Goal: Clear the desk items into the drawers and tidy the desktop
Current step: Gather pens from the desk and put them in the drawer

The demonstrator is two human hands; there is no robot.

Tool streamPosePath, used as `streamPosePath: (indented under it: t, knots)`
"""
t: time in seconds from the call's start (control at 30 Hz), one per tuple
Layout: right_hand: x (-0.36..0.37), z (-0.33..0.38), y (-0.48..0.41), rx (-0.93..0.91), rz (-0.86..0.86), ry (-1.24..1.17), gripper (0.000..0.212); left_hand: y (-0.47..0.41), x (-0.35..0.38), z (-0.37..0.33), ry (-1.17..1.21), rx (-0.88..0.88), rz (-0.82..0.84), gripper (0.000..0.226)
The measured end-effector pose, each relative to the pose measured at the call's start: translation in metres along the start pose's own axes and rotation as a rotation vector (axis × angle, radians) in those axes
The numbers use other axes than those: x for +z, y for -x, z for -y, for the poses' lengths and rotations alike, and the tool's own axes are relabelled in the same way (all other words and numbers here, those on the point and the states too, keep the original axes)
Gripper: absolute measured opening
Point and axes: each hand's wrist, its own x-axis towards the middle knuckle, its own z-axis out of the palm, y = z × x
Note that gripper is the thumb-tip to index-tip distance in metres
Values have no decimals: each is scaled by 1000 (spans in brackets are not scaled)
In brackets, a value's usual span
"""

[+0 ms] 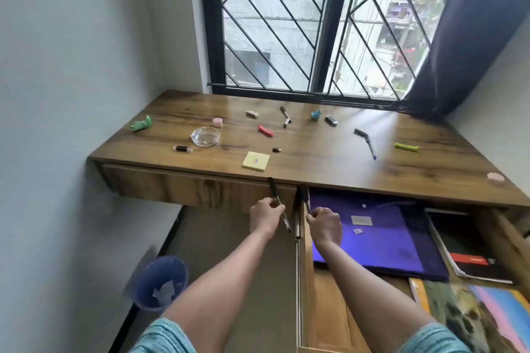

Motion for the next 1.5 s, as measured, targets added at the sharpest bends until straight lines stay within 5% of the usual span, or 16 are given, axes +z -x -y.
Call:
streamPosePath:
  t: [0.5,0.97,1.33,1.5]
  knots:
    - [-67,-211,14,286,184,274,25,108,209,24,-466,-152,457,12]
    - [-72,-249,15,305,304,117,33,144,254,22,-501,-193,226,22]
    - [-88,-241,22,287,317,130,38,166,258,24,-1,-414,155,39]
    - [-96,-221,16,235,306,159,35,153,241,15,-267,-300,166,31]
